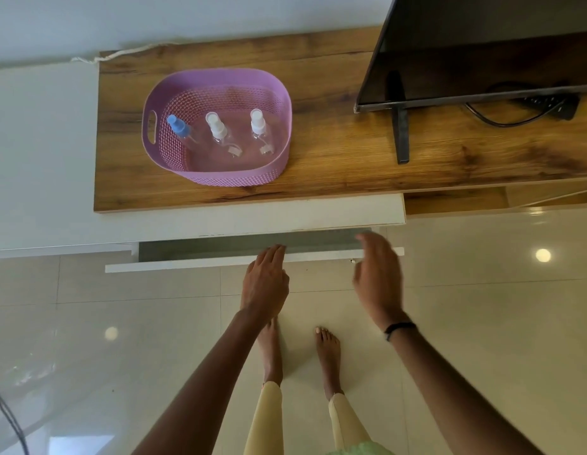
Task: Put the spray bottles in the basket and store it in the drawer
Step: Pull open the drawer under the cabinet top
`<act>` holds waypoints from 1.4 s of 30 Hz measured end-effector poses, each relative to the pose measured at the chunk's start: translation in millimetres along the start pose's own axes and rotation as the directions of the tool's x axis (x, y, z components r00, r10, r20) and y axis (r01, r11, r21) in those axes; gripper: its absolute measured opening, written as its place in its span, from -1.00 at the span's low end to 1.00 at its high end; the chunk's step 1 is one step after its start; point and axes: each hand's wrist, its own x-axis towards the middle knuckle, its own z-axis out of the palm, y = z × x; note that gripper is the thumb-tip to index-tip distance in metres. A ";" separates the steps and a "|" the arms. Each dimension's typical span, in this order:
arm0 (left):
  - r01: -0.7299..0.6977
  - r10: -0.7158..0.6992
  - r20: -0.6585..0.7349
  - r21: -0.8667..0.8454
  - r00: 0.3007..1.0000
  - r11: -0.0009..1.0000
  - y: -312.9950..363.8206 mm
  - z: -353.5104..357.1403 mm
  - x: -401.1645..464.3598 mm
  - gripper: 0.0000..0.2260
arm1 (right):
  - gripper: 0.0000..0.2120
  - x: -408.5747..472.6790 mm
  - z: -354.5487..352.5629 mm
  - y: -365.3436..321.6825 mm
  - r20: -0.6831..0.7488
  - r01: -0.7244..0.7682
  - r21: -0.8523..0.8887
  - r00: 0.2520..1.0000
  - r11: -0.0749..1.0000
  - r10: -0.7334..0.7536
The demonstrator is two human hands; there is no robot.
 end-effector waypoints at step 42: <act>0.090 -0.095 0.188 0.037 0.978 0.995 -62.0 21.9 -116.8 -0.62 | -0.61 -120.4 63.5 -98.0 0.557 0.234 -0.063 0.815 0.970 -0.160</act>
